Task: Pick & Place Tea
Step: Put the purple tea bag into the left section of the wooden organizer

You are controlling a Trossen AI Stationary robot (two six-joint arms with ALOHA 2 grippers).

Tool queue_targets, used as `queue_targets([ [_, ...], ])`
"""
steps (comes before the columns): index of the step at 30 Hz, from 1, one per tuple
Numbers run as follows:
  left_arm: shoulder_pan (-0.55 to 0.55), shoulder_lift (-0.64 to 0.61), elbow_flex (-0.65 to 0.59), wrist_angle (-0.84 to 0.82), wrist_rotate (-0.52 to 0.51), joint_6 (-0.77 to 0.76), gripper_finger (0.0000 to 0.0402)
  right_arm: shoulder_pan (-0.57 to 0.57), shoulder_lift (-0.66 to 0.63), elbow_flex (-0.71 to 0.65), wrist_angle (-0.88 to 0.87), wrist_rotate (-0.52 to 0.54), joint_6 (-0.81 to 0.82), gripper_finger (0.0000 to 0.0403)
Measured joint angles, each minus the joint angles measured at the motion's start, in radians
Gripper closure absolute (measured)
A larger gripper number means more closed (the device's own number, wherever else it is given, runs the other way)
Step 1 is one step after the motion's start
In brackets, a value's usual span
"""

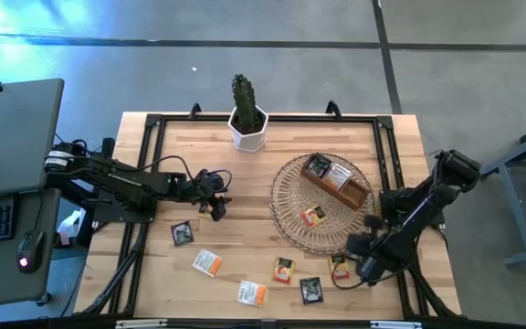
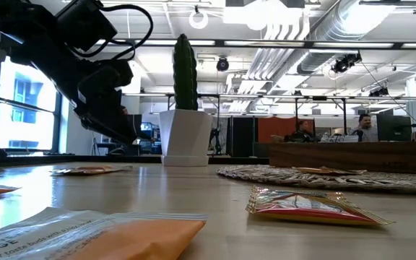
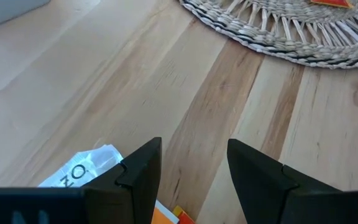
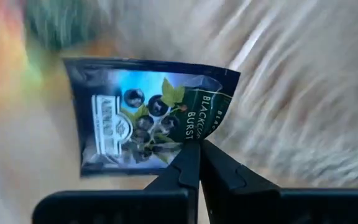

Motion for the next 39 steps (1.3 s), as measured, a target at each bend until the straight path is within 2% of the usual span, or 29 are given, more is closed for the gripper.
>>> queue_targets([
  [5, 0.0, 0.0, 0.0, 0.001, -0.032, 0.012, 0.022, -0.059, -0.004, 0.1, -0.104, 0.28, -0.022, 0.0399],
  [7, 0.0, 0.0, 0.0, 0.003, -0.039, 0.021, 0.022, -0.101, -0.005, 0.127, -0.122, 0.441, -0.075, 0.0401],
  [10, 0.0, 0.0, 0.0, 0.015, -0.048, 0.036, 0.022, -0.198, -0.005, 0.142, -0.11, 0.644, -0.21, 0.0401],
  [13, 0.0, 0.0, 0.0, 0.041, -0.06, 0.036, 0.022, -0.344, -0.006, 0.142, -0.065, 0.76, -0.395, 0.0401],
  [18, 0.0, 0.0, 0.0, 0.08, -0.063, 0.056, 0.022, -0.638, -0.006, 0.143, 0.029, 0.71, -0.698, 0.0402],
  [21, 0.0, 0.0, 0.0, 0.085, -0.065, 0.068, 0.022, -0.797, -0.006, 0.151, 0.053, 0.673, -0.8, 0.0402],
  [24, 0.0, 0.0, 0.0, 0.088, -0.065, 0.069, 0.022, -0.907, -0.007, 0.171, 0.057, 0.621, -0.873, 0.0402],
  [28, 0.0, 0.0, 0.0, 0.088, -0.065, 0.073, 0.022, -0.975, -0.008, 0.194, 0.06, 0.615, -0.977, 0.0402],
  [32, 0.0, 0.0, 0.0, 0.089, -0.065, 0.114, 0.022, -0.998, -0.009, 0.207, 0.073, 0.556, -1.054, 0.0402],
  [37, 0.0, 0.0, 0.0, 0.089, -0.056, 0.114, 0.022, -1.003, -0.009, 0.204, 0.067, 0.492, -1.051, 0.0402],
  [39, 0.0, 0.0, 0.0, 0.089, -0.053, 0.114, 0.022, -1.003, -0.009, 0.204, 0.064, 0.499, -1.065, 0.0402],
])
